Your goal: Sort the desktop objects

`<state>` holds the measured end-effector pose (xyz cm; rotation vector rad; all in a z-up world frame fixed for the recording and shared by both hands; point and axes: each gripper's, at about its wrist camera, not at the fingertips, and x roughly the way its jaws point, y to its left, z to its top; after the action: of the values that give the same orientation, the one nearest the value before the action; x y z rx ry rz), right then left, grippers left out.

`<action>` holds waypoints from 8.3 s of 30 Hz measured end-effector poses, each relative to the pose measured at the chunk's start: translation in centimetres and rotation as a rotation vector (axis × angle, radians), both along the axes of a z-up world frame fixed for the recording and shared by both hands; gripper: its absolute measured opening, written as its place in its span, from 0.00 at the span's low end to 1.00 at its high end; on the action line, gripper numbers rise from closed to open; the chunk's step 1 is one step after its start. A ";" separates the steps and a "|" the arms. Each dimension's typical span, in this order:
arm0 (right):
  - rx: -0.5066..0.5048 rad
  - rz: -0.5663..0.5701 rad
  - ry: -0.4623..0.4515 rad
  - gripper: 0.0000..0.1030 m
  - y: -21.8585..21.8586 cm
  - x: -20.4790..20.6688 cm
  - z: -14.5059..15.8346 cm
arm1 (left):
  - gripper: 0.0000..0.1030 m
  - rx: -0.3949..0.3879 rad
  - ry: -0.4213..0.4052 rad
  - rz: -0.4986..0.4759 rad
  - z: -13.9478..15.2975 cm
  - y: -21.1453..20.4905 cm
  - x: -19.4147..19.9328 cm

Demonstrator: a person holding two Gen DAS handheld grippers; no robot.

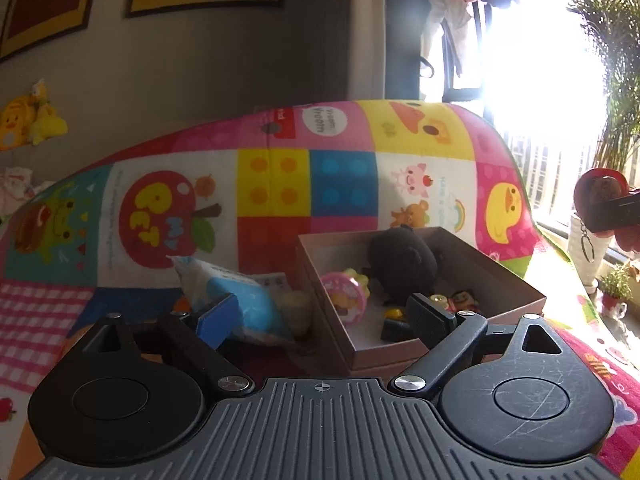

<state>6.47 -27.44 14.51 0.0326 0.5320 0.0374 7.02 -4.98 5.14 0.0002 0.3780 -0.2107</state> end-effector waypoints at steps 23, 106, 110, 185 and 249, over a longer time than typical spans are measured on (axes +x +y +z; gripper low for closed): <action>-0.030 0.287 0.251 0.69 17.3 16.0 -3.5 | 0.99 -0.102 0.235 0.143 -3.3 6.3 0.4; -0.755 0.483 0.288 0.17 23.1 9.2 -11.9 | 1.00 -0.225 0.268 0.424 -3.9 14.2 1.8; -0.755 0.489 0.299 0.13 23.2 9.0 -12.2 | 1.00 -0.220 0.269 0.424 -4.0 14.2 1.9; -0.053 0.092 0.233 1.00 2.3 -8.1 -12.7 | 0.69 0.081 0.298 0.258 -4.7 7.4 14.2; 0.206 0.036 0.209 0.59 -1.8 -10.0 -9.8 | 1.00 0.009 0.335 -0.114 -4.0 -0.4 -3.3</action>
<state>-3.52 -29.25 4.68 0.2301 0.7363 0.1248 3.71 -5.33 1.18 -0.0046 0.7140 -0.3232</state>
